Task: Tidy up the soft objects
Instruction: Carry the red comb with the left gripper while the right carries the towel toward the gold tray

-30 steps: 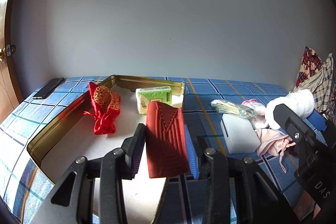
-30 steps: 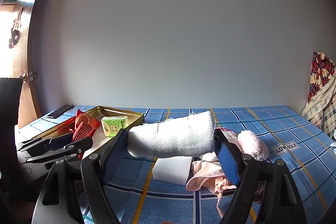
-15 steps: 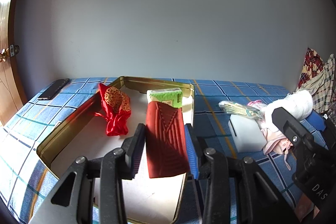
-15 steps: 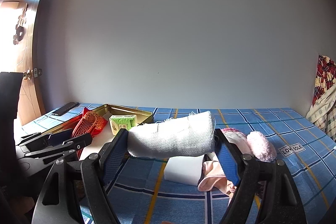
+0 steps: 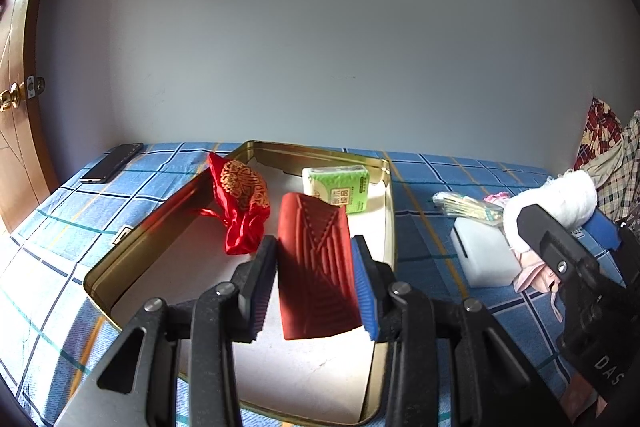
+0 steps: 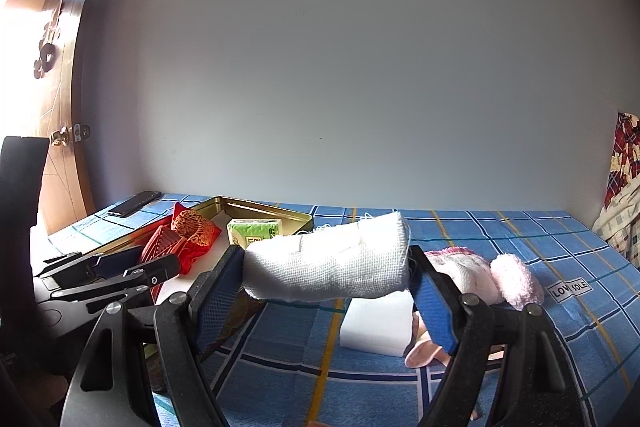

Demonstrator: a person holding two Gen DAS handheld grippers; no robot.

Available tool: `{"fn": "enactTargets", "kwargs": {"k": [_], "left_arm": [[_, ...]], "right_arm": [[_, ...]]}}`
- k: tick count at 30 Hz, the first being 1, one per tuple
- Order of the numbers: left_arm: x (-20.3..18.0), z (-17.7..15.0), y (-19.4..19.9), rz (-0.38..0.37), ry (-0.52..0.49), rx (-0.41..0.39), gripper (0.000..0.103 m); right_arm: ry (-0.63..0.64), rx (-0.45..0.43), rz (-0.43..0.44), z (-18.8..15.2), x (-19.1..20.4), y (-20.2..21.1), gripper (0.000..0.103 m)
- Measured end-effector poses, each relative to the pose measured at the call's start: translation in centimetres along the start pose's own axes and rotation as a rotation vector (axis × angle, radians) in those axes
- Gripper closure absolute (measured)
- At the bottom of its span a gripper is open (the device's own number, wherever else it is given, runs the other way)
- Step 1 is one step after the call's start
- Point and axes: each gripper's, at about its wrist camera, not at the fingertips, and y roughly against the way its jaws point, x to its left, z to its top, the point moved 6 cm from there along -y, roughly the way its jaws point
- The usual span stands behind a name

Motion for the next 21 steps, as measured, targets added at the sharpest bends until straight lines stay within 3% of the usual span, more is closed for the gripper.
{"fn": "enactTargets", "kwargs": {"k": [15,21], "left_arm": [[3.3,0.2,-0.2,0.058,-0.007,0.017,0.067],[4.3,1.1,-0.4,0.047,-0.003,0.037,0.067]], "right_arm": [[0.047,0.022,0.076,0.0,2.7,-1.1,0.021],[0.054,0.031,0.103,-0.1,3.3,-1.6,0.021]]}}
